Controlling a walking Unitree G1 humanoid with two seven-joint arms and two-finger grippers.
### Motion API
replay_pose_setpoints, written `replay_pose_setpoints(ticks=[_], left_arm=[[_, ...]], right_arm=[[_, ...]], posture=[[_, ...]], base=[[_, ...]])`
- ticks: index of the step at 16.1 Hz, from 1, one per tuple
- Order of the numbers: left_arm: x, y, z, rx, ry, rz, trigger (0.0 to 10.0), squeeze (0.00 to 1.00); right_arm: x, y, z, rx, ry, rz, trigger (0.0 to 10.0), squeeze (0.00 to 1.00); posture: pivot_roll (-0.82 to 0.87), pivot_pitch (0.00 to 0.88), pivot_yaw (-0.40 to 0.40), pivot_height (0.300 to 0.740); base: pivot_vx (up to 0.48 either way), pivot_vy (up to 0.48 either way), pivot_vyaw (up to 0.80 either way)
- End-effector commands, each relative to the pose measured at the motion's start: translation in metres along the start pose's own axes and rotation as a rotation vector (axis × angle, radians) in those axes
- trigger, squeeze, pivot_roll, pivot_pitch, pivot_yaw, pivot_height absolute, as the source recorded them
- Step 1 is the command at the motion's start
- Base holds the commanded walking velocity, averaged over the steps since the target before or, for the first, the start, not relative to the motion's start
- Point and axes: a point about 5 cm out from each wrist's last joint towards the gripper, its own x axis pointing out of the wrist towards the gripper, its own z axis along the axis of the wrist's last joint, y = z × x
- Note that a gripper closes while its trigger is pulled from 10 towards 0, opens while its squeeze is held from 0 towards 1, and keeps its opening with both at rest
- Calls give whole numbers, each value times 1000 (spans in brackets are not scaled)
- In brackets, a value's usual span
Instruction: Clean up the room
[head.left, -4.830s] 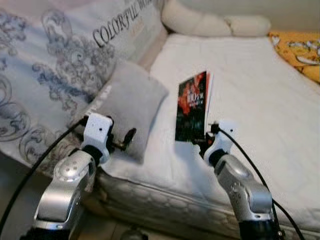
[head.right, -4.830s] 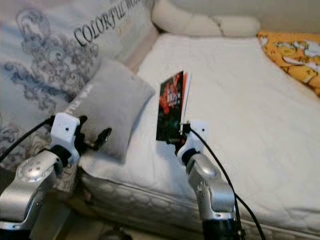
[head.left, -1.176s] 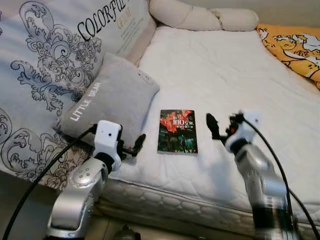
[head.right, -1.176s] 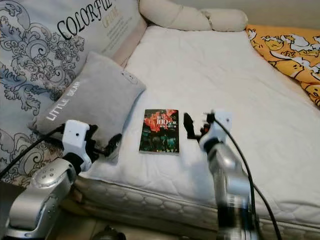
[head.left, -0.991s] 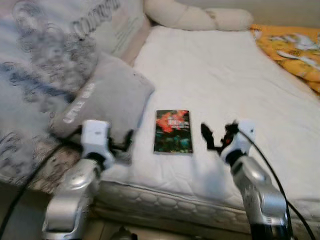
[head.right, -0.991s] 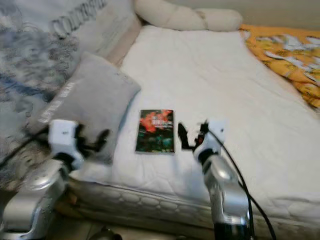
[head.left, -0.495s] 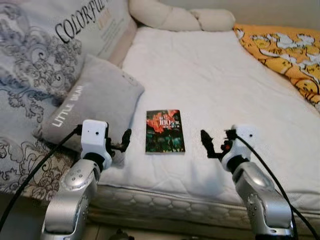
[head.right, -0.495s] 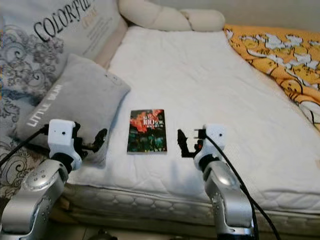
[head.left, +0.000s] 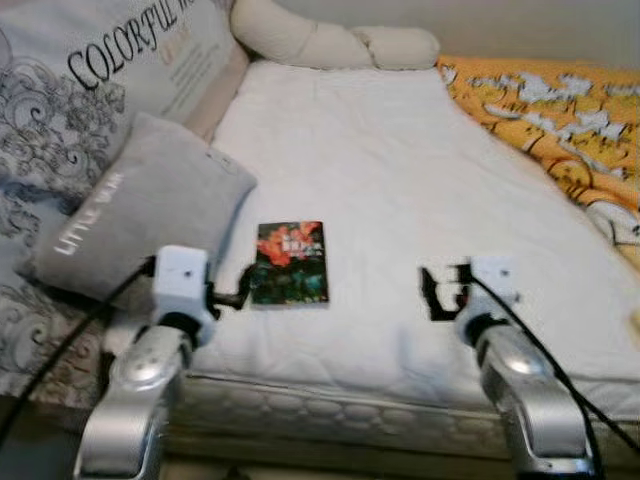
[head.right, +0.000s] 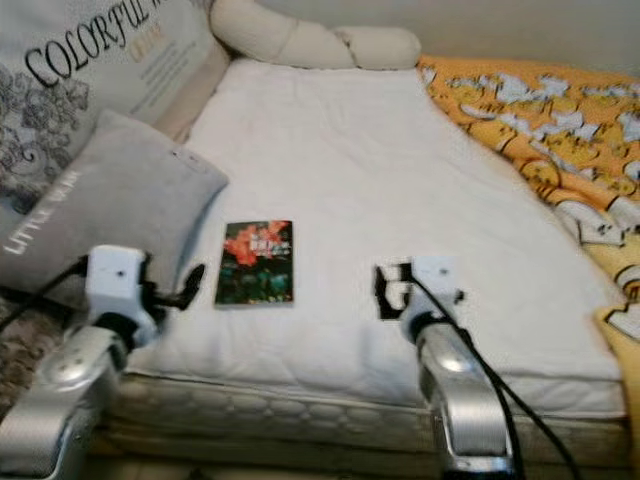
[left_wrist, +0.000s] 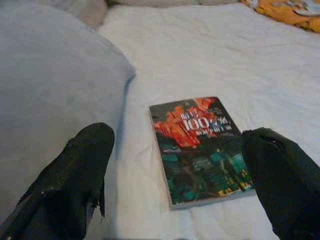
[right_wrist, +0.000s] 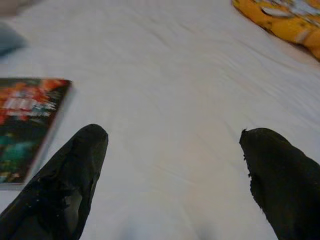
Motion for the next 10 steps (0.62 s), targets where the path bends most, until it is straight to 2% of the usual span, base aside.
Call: replay_pose_setpoints(ticks=[1,3,10], left_arm=[[1,-5,2,16,-11,-17,10000,859],[1,-5,2,2,-35,-19,10000,851],[2,-7,3,25,-44,-23,10000,847]], right_arm=[[-2,-9,6,5,-23,-33,10000,0],[-1,-12,9,3,-34,-68,10000,0],[2,-10,7,15,-15,-70,10000,0]], posture=[[7,0,-6,740],[0,0,-3,740],[-4,0,-2,740]], base=[[0,-330,0],[0,-289,0],[0,0,0]])
